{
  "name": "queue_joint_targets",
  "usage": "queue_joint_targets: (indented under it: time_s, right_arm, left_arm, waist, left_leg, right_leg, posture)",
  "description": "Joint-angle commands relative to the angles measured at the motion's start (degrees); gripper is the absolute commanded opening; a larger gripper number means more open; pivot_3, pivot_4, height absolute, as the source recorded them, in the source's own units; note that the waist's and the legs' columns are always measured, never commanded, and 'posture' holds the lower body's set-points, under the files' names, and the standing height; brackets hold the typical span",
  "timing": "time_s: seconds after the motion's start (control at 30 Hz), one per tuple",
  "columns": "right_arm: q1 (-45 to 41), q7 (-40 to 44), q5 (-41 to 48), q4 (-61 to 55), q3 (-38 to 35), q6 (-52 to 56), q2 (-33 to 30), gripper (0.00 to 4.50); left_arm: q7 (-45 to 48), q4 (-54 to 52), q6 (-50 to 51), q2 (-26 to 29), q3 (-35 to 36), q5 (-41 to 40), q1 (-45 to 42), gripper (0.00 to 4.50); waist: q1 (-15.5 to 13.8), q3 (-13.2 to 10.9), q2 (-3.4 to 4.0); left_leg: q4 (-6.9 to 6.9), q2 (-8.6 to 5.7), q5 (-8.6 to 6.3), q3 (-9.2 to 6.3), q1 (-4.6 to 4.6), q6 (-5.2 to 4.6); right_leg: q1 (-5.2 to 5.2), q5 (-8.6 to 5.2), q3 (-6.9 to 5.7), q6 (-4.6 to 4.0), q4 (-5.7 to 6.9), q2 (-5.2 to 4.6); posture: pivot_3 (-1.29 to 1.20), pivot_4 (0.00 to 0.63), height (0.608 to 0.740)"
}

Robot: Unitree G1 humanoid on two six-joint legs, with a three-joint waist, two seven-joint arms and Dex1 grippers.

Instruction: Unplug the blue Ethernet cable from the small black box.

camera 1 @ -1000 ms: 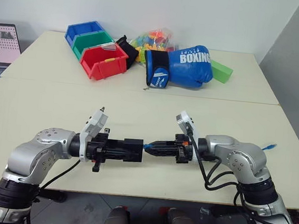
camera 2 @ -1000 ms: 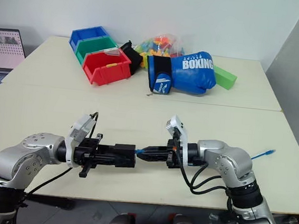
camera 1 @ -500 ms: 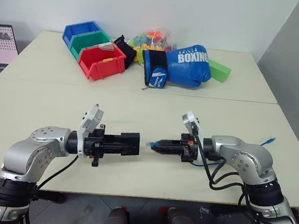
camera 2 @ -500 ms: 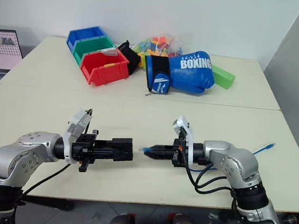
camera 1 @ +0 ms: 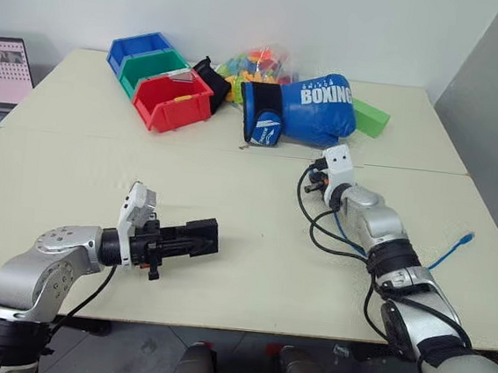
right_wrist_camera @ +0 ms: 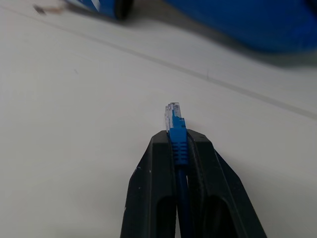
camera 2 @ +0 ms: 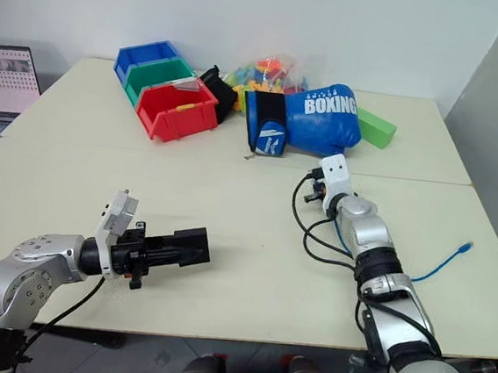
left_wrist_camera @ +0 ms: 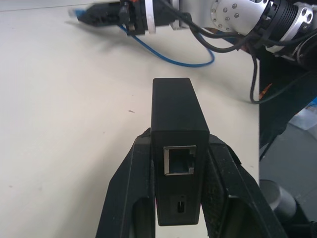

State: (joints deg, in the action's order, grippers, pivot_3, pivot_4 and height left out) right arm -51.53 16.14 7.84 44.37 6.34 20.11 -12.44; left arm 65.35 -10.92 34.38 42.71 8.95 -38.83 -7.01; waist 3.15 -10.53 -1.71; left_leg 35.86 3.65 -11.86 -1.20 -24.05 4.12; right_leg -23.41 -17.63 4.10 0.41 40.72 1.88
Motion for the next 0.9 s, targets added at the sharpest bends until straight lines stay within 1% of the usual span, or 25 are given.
queue_joint_targets:
  time_s: [0.03, 0.07, 0.1, 0.13, 0.17, 0.2, 0.23, 0.37, 0.4, 0.47, 0.53, 0.63, 0.7, 0.8, 0.9]
  right_arm:
    - [-3.4, 0.1, -1.0, 4.6, -2.1, -1.9, 0.5, 0.88]
    - [-3.5, 0.4, -1.0, 5.0, -2.4, -2.0, 0.6, 1.04]
    - [-3.5, 0.7, -0.9, 5.1, -2.8, -2.1, 0.8, 1.38]
    - [-3.4, 0.9, -0.4, 4.6, -3.5, -1.8, 0.8, 1.51]
    - [-3.0, 1.4, -0.2, 3.1, -3.8, -1.5, 0.6, 1.81]
    - [-1.9, 2.6, 0.0, -0.3, -3.8, -0.8, 0.0, 2.02]
    - [-0.2, 4.4, 0.2, -5.5, -3.4, 0.6, -0.9, 2.29]
    - [7.2, 11.0, 1.4, -26.6, -0.6, 5.4, -4.1, 3.07]
    - [9.0, 13.2, 2.8, -32.4, 0.1, 7.3, -4.6, 3.39]
    - [11.7, 17.9, 5.8, -42.4, 2.0, 10.5, -5.6, 3.84]
    - [13.3, 21.4, 8.5, -49.9, 3.7, 14.0, -6.6, 4.34]
    - [13.9, 24.6, 11.6, -57.8, 6.0, 18.9, -7.5, 4.34]
    - [13.1, 26.0, 12.5, -60.7, 7.9, 20.9, -7.8, 4.34]
    - [11.9, 26.6, 12.6, -61.5, 9.3, 22.5, -7.8, 4.34]
    - [11.4, 27.0, 12.2, -61.3, 9.9, 23.0, -7.9, 4.34]
  left_arm:
    - [-1.3, -1.0, -2.6, -0.8, 0.8, 0.9, 0.2, 0.78]
    - [-1.7, -0.7, -3.0, -1.1, 0.8, 1.2, 0.1, 0.78]
    - [-2.1, -0.4, -3.3, -1.4, 0.8, 1.4, 0.1, 0.78]
    - [-2.9, 0.2, -4.0, -1.8, 0.9, 2.0, -0.4, 0.78]
    - [-4.3, 1.4, -4.9, -2.6, 1.1, 3.0, -1.2, 0.78]
    - [-7.2, 3.4, -7.0, -3.9, 1.4, 4.9, -2.8, 0.78]
    - [-10.6, 5.5, -9.2, -5.3, 1.7, 7.1, -4.8, 0.78]
    - [-23.2, 14.9, -19.2, -9.5, 3.2, 16.1, -11.8, 0.78]
    - [-26.3, 17.7, -22.1, -10.4, 3.7, 18.2, -13.4, 0.78]
    - [-30.8, 22.5, -26.4, -11.6, 4.8, 20.8, -15.8, 0.78]
    - [-34.1, 26.5, -30.0, -12.4, 5.6, 22.5, -17.5, 0.78]
    - [-37.9, 32.4, -35.3, -13.2, 6.3, 24.9, -19.3, 0.78]
    - [-39.2, 36.5, -38.2, -14.3, 7.1, 24.7, -20.0, 0.78]
    - [-41.1, 43.1, -41.7, -15.5, 7.5, 25.3, -21.1, 0.78]
    - [-41.7, 47.4, -43.0, -15.8, 7.5, 25.7, -21.6, 0.78]
  waist:
    - [0.1, 0.0, 0.01]
    - [0.1, 0.0, 0.01]
    - [0.1, 0.0, 0.01]
    - [0.1, 0.0, 0.01]
    - [0.1, 0.0, 0.02]
    - [0.1, 0.0, 0.03]
    - [0.1, 0.0, 0.05]
    - [-0.8, 0.0, 0.06]
    - [-0.9, 0.0, 0.06]
    - [-0.7, 0.0, 0.06]
    - [-0.4, 0.0, 0.06]
    - [-0.3, 0.0, 0.05]
    - [-0.4, 0.0, 0.05]
    - [-0.6, 0.0, 0.03]
    - [-0.7, 0.0, 0.02]
  left_leg:
    - [0.00, 0.00, 0.00, 0.02, 0.02, 0.00]
    - [0.00, 0.01, 0.00, 0.00, 0.02, 0.00]
    - [0.00, 0.02, 0.00, -0.04, 0.03, 0.00]
    - [0.00, 0.01, 0.00, -0.04, 0.04, 0.00]
    - [0.00, 0.02, 0.00, -0.05, 0.04, 0.00]
    - [0.00, 0.02, 0.00, -0.06, 0.04, 0.00]
    - [0.00, 0.01, 0.00, -0.06, 0.04, 0.00]
    - [0.04, 0.00, 0.00, -0.14, -0.04, 0.00]
    - [0.04, 0.00, 0.00, -0.13, -0.06, 0.00]
    - [0.04, 0.00, 0.00, -0.09, -0.06, 0.00]
    - [0.03, 0.03, 0.00, -0.09, -0.04, 0.00]
    - [0.02, 0.03, 0.00, -0.14, -0.03, 0.00]
    - [0.05, 0.01, 0.00, -0.14, -0.04, 0.00]
    - [0.11, -0.01, 0.00, -0.15, -0.03, 0.00]
    - [0.12, -0.02, 0.00, -0.15, -0.04, 0.00]
  right_leg:
    - [0.00, 0.00, 0.00, 0.00, 0.01, 0.00]
    - [0.00, 0.00, 0.00, 0.00, 0.02, 0.00]
    - [0.01, 0.01, 0.00, 0.00, 0.03, 0.00]
    - [0.01, 0.00, 0.00, 0.00, 0.04, 0.00]
    - [0.00, 0.00, 0.00, 0.00, 0.06, 0.01]
    - [0.01, 0.00, 0.00, 0.00, 0.07, 0.02]
    - [0.01, 0.00, 0.00, 0.01, 0.08, 0.02]
    - [0.00, -0.02, -0.03, 0.05, 0.07, 0.01]
    - [0.00, -0.02, -0.04, 0.05, 0.06, 0.01]
    - [0.00, -0.01, -0.05, 0.03, 0.05, 0.00]
    - [-0.01, 0.00, -0.08, 0.02, 0.05, 0.01]
    - [0.00, 0.00, -0.12, 0.04, 0.09, 0.02]
    - [0.00, 0.00, -0.16, 0.05, 0.11, 0.02]
    - [0.05, 0.01, -0.29, 0.10, 0.11, 0.00]
    - [0.05, 0.02, -0.32, 0.12, 0.09, 0.00]
  posture:
    - [0.00, 0.150, 0.740]
    - [0.00, 0.150, 0.740]
    - [0.00, 0.150, 0.740]
    - [0.00, 0.150, 0.740]
    - [0.00, 0.150, 0.740]
    - [0.00, 0.150, 0.740]
    - [0.00, 0.150, 0.740]
    - [0.00, 0.150, 0.740]
    - [0.00, 0.150, 0.740]
    - [0.00, 0.150, 0.740]
    - [0.00, 0.150, 0.740]
    - [0.00, 0.150, 0.740]
    - [0.00, 0.150, 0.740]
    - [0.00, 0.150, 0.740]
    - [0.00, 0.150, 0.740]
